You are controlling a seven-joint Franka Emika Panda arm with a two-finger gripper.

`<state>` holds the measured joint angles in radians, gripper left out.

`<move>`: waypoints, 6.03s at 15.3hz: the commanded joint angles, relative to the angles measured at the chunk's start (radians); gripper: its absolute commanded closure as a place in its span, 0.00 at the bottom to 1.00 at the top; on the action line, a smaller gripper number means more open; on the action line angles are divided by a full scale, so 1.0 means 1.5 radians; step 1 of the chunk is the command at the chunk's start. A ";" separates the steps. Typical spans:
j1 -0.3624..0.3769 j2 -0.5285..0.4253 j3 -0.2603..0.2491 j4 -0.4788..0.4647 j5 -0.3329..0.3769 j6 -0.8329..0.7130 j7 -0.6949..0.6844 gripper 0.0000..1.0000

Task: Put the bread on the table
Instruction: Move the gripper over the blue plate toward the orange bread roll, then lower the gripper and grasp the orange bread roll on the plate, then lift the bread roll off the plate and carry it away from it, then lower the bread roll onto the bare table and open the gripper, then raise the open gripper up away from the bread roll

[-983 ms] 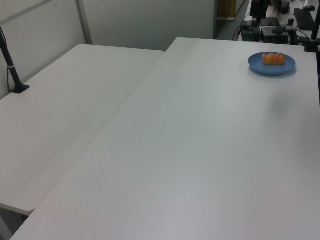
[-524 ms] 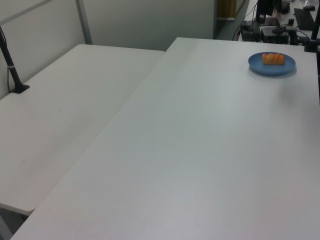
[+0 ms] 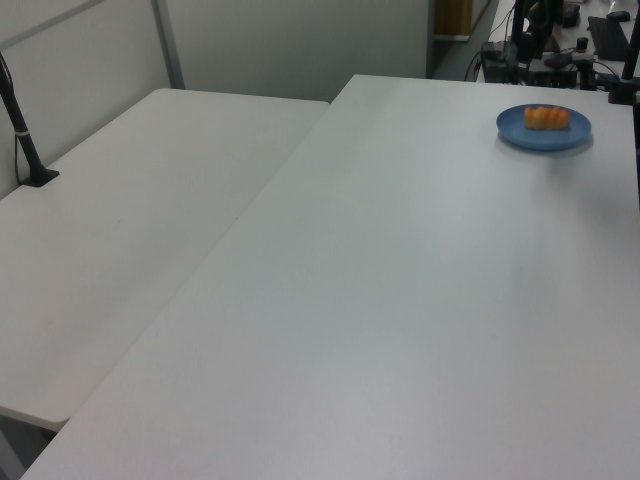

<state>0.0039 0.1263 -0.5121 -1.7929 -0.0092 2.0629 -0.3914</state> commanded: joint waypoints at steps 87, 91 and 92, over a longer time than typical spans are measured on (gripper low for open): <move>0.084 0.000 0.419 -0.179 -0.146 -0.010 0.496 0.00; 0.057 -0.020 0.411 -0.094 -0.079 -0.093 0.443 0.00; 0.047 -0.026 0.396 -0.048 -0.040 -0.138 0.402 0.00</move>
<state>0.1013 0.1203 0.1156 -1.9735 -0.1762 1.9791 0.3197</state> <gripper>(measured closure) 0.000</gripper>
